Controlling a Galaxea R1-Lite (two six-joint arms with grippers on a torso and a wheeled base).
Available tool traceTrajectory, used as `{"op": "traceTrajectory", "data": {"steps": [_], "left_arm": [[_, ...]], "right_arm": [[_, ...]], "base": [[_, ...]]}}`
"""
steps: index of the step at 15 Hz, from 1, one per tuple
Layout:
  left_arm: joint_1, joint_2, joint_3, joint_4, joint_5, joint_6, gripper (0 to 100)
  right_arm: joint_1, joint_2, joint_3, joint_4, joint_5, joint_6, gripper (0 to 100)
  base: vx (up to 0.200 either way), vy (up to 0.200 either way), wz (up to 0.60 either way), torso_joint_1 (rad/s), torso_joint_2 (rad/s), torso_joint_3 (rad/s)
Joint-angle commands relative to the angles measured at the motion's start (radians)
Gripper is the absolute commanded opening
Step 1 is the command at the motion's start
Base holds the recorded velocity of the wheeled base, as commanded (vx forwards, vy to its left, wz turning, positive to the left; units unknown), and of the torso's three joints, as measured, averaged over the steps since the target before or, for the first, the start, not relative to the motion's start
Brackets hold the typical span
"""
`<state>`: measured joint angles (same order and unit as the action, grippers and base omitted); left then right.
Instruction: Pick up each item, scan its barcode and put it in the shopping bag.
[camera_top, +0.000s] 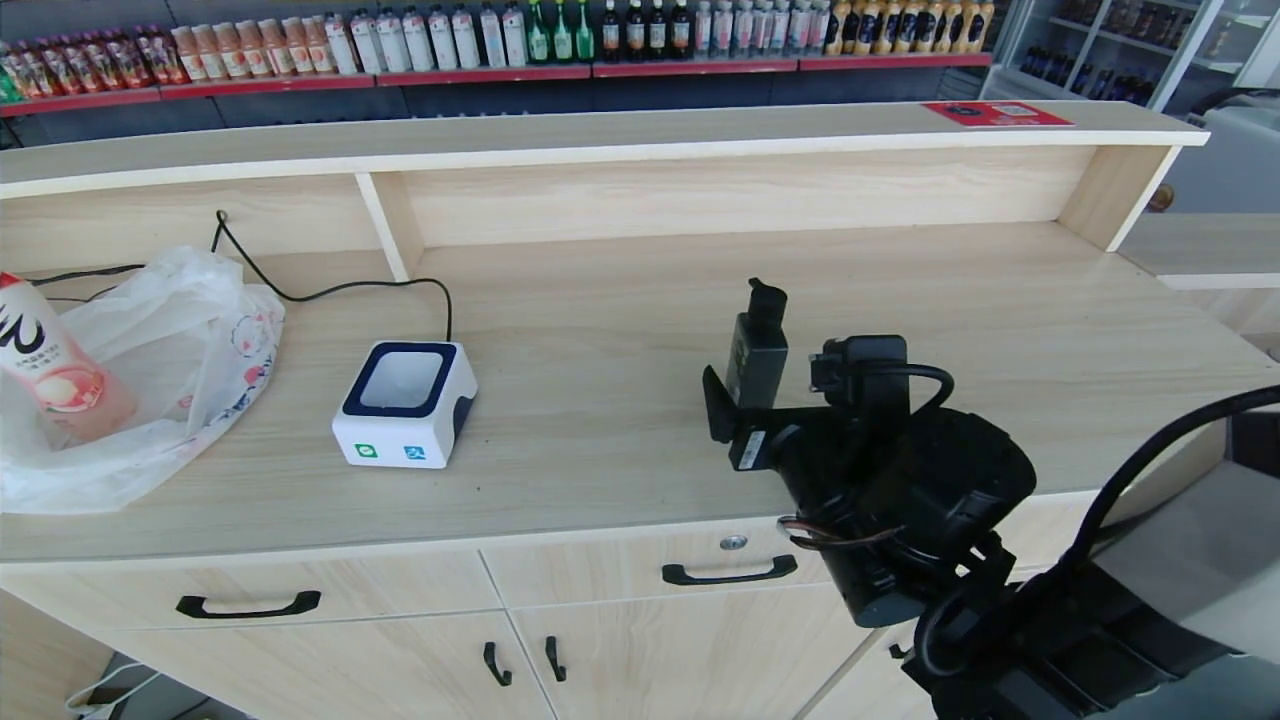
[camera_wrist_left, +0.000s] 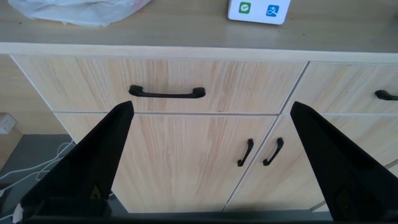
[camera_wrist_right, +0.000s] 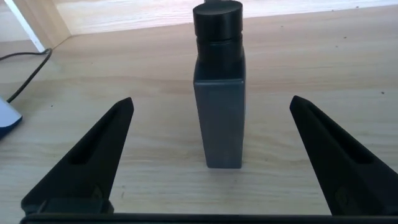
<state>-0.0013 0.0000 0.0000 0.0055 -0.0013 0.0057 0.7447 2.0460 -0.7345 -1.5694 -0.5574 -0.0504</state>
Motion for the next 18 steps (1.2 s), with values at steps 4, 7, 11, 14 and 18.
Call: {"op": "traceTrajectory", "data": {"steps": [4, 7, 11, 14, 18], "left_arm": [[0.000, 0.000, 0.000, 0.001, 0.001, -0.001, 100], [0.000, 0.000, 0.000, -0.001, 0.000, -0.001, 100], [0.000, 0.000, 0.000, -0.001, 0.000, -0.001, 100], [0.000, 0.000, 0.000, -0.001, 0.000, -0.001, 100], [0.000, 0.000, 0.000, -0.001, 0.000, -0.001, 100]], "right_arm": [[-0.008, 0.089, -0.088, -0.001, 0.001, 0.006, 100], [-0.096, 0.118, -0.098, -0.001, 0.017, 0.003, 100], [-0.140, 0.131, -0.132, -0.001, 0.050, -0.011, 100], [-0.139, 0.161, -0.183, -0.001, 0.053, -0.014, 100], [-0.137, 0.195, -0.276, -0.001, 0.062, -0.032, 100]], "base": [[0.000, 0.000, 0.00, 0.000, 0.00, 0.000], [0.000, 0.000, 0.00, 0.000, 0.00, 0.000], [0.000, 0.000, 0.00, 0.000, 0.00, 0.000], [0.000, 0.000, 0.00, 0.000, 0.00, 0.000], [0.000, 0.000, 0.00, 0.000, 0.00, 0.000]]}}
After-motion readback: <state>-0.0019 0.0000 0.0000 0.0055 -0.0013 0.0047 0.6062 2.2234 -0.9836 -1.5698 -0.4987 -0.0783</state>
